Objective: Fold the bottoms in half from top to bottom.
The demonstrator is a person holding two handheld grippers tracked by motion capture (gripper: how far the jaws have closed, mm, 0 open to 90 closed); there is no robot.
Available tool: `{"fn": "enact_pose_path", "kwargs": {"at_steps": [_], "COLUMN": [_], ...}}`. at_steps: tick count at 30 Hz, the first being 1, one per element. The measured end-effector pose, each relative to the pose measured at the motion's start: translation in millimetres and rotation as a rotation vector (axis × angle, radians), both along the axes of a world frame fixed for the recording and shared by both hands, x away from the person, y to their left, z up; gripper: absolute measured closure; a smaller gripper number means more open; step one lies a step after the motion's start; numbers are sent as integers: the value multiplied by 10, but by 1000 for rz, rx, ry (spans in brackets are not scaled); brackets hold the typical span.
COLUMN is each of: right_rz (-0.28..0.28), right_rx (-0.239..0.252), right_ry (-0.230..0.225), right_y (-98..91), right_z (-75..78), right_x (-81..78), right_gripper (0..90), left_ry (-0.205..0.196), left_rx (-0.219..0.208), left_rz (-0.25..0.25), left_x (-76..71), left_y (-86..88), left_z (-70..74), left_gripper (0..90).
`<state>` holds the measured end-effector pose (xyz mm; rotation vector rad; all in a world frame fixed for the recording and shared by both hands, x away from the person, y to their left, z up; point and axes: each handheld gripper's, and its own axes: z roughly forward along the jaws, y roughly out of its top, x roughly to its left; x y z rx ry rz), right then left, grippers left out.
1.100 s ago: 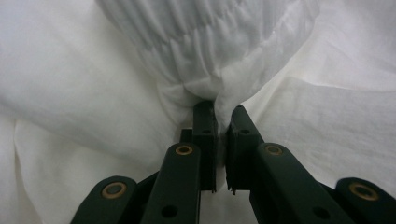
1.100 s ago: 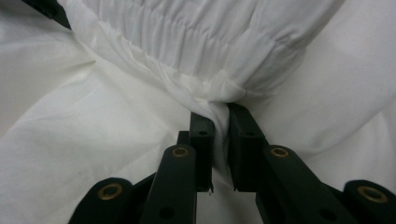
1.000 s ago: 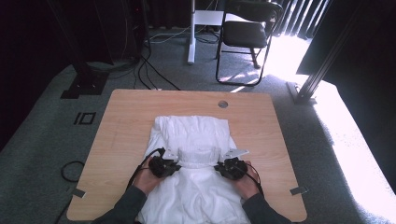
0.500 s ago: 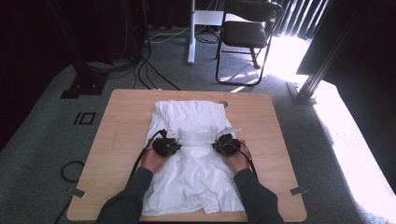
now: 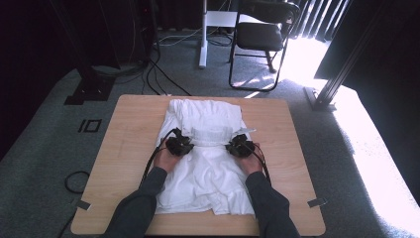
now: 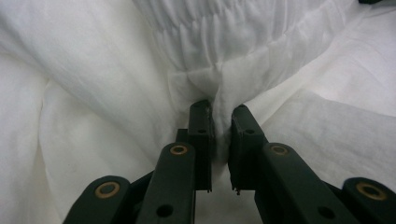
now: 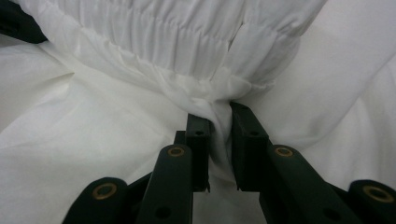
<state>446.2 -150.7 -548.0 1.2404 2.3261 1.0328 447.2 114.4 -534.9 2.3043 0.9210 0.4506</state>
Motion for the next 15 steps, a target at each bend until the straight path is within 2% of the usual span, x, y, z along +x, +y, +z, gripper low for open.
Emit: {"fn": "enact_pose_path", "kwargs": {"at_steps": [8,9,10,12,13,14,15], "right_rz": [14,36,37,34,34,29,22], "right_rx": [13,-12,-13,-6,-6,11,52], "right_ry": [6,-16,-22,-29,-29,-36,-79], "right_y": [-18,-4,-3,-10,-10,-24,-66], "right_z": [1,15,30,57,57,98,224], "right_x": [6,-8,-12,-16,-16,-24,-59], "right_gripper": [760,844,856,861,861,861,861], "left_ry": [12,11,11,-15,-15,-60,-82], "left_rx": [-26,-50,-50,-74,-74,-99,-111], "left_rz": [-7,-6,-6,-13,-13,-33,-39], "left_x": [10,-1,-1,-45,-45,-112,-148], "left_y": [26,35,35,45,45,67,75], "left_z": [7,48,48,148,148,312,396], "left_gripper": [818,865,871,875,876,876,879]}}
